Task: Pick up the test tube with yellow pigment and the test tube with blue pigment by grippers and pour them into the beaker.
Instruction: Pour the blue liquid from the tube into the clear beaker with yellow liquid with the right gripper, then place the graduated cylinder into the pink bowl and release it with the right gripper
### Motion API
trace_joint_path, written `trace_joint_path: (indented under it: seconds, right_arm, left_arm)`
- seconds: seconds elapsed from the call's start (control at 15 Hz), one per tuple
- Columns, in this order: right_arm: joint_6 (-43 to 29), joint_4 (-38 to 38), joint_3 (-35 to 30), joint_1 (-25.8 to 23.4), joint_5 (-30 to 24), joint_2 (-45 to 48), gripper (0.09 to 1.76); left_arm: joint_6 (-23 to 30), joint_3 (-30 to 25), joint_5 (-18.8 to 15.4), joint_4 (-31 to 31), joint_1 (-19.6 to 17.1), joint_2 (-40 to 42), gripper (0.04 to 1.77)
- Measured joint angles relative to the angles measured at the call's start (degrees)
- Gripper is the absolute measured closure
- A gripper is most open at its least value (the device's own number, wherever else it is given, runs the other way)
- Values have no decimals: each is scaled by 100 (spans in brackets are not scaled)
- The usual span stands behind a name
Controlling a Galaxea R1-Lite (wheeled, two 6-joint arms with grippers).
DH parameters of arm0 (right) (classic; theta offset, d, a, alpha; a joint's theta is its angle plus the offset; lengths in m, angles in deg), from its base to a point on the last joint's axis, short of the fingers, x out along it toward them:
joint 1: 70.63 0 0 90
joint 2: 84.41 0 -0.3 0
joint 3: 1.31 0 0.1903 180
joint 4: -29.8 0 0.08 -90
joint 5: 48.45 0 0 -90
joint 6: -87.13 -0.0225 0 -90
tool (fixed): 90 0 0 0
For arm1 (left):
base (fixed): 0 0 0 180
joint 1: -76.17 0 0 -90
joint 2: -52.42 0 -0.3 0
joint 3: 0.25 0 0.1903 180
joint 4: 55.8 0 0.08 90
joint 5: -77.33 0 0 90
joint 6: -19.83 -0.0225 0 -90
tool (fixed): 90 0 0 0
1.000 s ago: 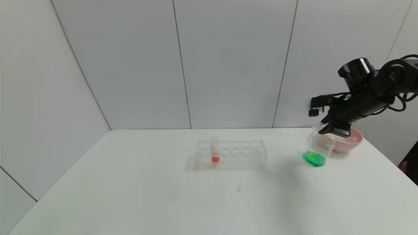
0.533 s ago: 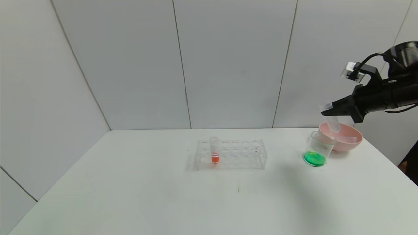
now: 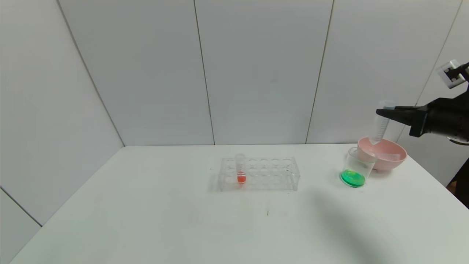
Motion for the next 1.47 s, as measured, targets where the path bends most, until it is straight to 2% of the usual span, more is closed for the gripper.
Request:
trace_joint_path:
  seconds: [0.13, 0.27, 0.4, 0.6, 0.8, 1.0, 1.27, 1.47]
  right_arm:
    - [-246, -767, -942, -233, 9, 308, 136]
    - [-345, -1452, -1603, -605, -7, 485, 136]
    - [-356, -1632, -1836, -880, -133, 479, 136]
    - [-354, -2065, -1771, -1178, -200, 135, 136]
    - [-358, -2576, -1286, -1370, -174, -691, 136]
    - [-378, -2655, -162, -1447, 46, -1736, 136]
    - [-402, -1886, 1310, -1381, 436, -2837, 136]
    - [-402, -1654, 1954, -1337, 619, -3384, 136]
  left_arm:
    - [2, 0, 2, 0, 0, 0, 5]
    - [2, 0, 2, 0, -2, 0, 5]
    - [2, 0, 0, 0, 0, 0, 5]
    - [0, 0, 2, 0, 0, 0, 5]
    - [2, 0, 0, 0, 0, 0, 5]
    - [2, 0, 2, 0, 0, 0, 5]
    - [0, 0, 0, 0, 0, 0, 5]
    - [0, 0, 0, 0, 0, 0, 5]
